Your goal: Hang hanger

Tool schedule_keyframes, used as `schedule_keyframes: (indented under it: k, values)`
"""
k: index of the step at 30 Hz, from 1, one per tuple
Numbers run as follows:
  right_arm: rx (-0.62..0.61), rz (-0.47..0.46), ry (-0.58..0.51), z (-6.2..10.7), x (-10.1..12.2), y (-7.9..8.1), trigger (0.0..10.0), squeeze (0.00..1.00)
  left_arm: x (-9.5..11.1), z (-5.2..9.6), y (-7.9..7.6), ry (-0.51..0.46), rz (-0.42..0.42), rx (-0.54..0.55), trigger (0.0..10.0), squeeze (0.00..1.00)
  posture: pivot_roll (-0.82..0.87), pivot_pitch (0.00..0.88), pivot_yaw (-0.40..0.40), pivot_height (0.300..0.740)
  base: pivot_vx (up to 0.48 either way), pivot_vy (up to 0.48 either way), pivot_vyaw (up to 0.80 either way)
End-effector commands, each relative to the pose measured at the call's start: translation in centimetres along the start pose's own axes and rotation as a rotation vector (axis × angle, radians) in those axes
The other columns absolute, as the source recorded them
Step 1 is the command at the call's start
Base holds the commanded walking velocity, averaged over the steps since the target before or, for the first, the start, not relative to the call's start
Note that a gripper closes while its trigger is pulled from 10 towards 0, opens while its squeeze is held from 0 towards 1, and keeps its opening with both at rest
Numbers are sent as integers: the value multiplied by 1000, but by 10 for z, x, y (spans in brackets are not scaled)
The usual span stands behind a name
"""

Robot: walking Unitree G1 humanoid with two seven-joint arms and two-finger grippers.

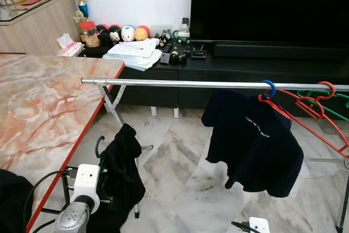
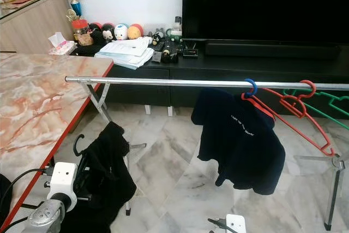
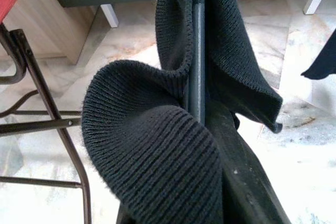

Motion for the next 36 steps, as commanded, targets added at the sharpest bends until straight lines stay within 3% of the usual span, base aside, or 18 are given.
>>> schedule_keyframes:
  k: [1,11,22,26,36]
  values:
    - [10,16,12,1,-5,2,10000,0,8,0,0,-34,-18,1,10000,0,-34,26,67,740,0,-371,0]
    - [22,19,0,1,-4,3,10000,0,10,-1,1,-42,-20,13,10000,0,-35,28,65,740,0,-397,632]
    - [25,13,4,1,-3,2,10000,0,10,-1,2,-45,-25,23,10000,0,-34,46,60,740,0,-429,0]
    - [25,11,3,0,-2,2,10000,0,8,-1,1,-36,-48,18,10000,0,-32,50,56,740,0,0,0]
    - [39,-33,3,0,-2,3,10000,0,5,-1,-4,-39,-12,15,10000,0,-32,57,49,740,0,0,0]
Point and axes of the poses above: a point about 5 cm out from each wrist's last joint towards the gripper, its own z axis pointing back from the gripper into the wrist, its own x axis along the axis of the wrist's last joint, y = z × x, the point moved 5 cm from there along -z, pointing out of the wrist towards the gripper, and after that the axes turned 13 degrees about z, right-handed, at the moved point
